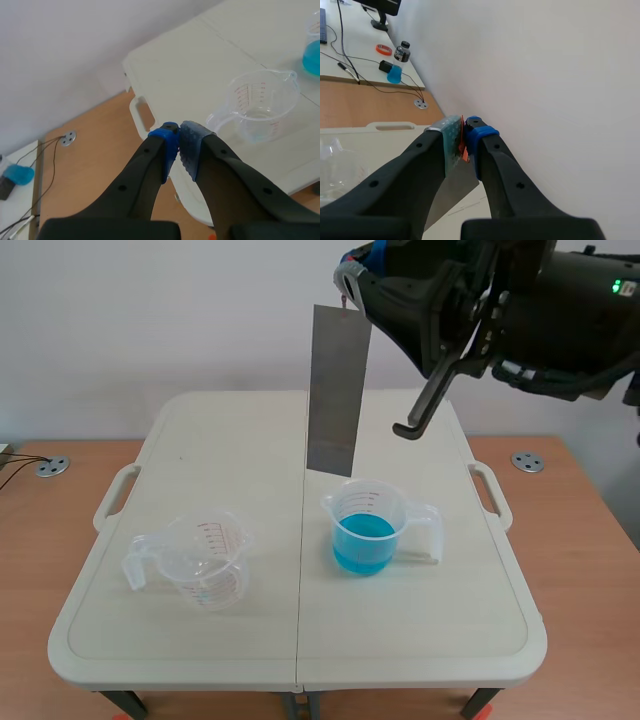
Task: Hold the metal plate by the orange handle, dip it into the blue solution, take it out and point at it, then put the plate back in the beaker on the left.
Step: 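Put the plate into the left beaker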
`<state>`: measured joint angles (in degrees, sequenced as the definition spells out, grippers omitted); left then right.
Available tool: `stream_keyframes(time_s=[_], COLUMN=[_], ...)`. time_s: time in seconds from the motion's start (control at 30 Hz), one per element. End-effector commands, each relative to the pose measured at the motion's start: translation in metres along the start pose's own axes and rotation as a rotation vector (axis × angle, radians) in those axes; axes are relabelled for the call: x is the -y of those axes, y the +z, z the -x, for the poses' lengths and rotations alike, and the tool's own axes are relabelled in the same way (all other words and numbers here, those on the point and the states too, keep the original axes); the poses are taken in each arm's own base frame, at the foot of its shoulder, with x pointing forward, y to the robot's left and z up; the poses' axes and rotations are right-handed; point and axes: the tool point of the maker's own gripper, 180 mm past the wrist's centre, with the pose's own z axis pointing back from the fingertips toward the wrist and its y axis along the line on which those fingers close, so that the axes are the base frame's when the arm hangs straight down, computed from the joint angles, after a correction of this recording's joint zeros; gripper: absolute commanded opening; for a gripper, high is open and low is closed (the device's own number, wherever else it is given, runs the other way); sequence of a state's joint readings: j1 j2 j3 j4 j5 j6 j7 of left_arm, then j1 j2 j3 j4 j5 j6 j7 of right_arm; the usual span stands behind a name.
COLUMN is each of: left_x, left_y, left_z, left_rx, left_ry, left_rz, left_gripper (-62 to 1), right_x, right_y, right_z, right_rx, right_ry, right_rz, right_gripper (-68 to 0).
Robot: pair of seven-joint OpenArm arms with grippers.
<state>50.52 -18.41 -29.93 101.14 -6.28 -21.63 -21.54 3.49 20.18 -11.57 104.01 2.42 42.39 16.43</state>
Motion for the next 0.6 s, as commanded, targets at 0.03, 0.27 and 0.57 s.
stream_keyframes(time_s=[0.03, 0.27, 0.57], left_x=[0.001, 0.006, 0.006], left_y=[0.003, 0.008, 0.008], left_z=[-0.006, 0.0, 0.0], left_rx=[0.02, -0.005, -0.005], left_ry=[0.012, 0.03, 0.029], left_rz=[-0.011, -0.013, -0.013], left_gripper=[-55.8, -55.8, -55.8], right_x=[0.001, -0.011, -0.024], right_y=[-0.007, -0.024, -0.043], right_z=[-0.017, -0.025, -0.035], right_rx=[0.053, 0.08, 0.107], right_ry=[0.025, 0.03, 0.01], right_rz=[-0.021, -0.054, -0.068], right_gripper=[-66.4, -66.4, -66.4])
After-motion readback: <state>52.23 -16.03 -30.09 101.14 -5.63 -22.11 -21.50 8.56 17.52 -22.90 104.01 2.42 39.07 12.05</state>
